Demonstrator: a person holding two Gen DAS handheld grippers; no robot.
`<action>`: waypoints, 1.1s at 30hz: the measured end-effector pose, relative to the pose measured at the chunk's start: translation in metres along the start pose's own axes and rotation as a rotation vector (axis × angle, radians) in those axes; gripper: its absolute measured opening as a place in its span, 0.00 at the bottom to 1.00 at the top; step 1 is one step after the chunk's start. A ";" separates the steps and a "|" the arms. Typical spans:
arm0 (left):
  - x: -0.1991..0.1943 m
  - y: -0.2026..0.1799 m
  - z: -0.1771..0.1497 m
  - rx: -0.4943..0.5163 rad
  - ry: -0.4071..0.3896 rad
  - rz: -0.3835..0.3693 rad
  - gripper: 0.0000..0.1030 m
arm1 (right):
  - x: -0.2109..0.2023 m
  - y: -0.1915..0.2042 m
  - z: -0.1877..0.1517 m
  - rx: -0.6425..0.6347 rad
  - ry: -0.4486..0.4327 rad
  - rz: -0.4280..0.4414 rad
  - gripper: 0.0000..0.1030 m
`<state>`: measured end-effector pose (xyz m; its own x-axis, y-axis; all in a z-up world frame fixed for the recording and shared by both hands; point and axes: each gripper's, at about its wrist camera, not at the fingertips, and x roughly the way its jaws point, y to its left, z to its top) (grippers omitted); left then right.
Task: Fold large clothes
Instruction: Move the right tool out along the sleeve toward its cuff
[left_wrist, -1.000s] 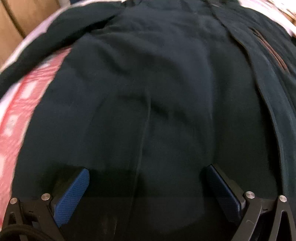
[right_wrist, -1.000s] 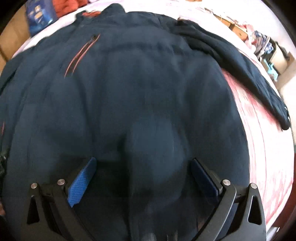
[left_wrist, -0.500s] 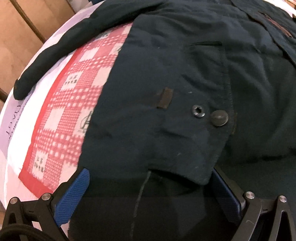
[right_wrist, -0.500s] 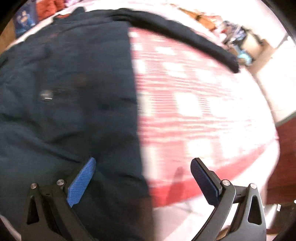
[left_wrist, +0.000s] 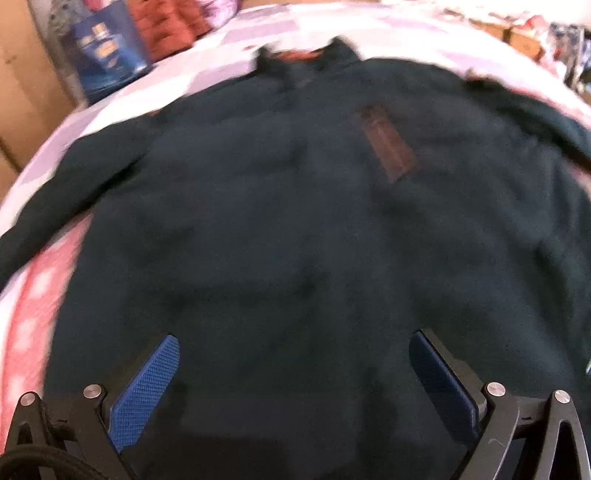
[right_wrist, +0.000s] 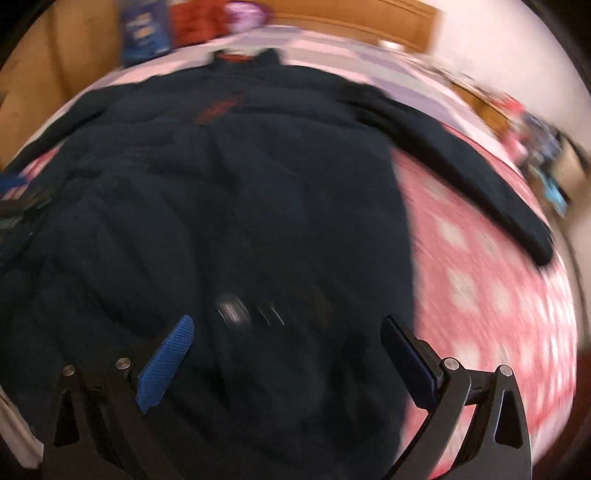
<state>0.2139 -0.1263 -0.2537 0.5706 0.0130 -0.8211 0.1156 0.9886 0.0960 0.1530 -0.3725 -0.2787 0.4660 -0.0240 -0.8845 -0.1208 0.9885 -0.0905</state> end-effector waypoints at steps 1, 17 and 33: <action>0.006 -0.010 0.014 -0.001 -0.005 -0.018 1.00 | 0.009 0.002 0.010 -0.025 0.002 0.012 1.00; 0.147 -0.131 0.155 -0.003 -0.059 0.044 1.00 | 0.095 -0.164 0.192 0.144 -0.113 -0.080 1.00; 0.162 -0.127 0.139 -0.080 -0.102 0.013 1.00 | 0.137 -0.433 0.113 0.505 0.051 -0.388 1.00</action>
<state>0.4048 -0.2709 -0.3210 0.6519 0.0145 -0.7582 0.0446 0.9974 0.0574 0.3679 -0.7870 -0.3086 0.3492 -0.3889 -0.8526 0.4825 0.8546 -0.1922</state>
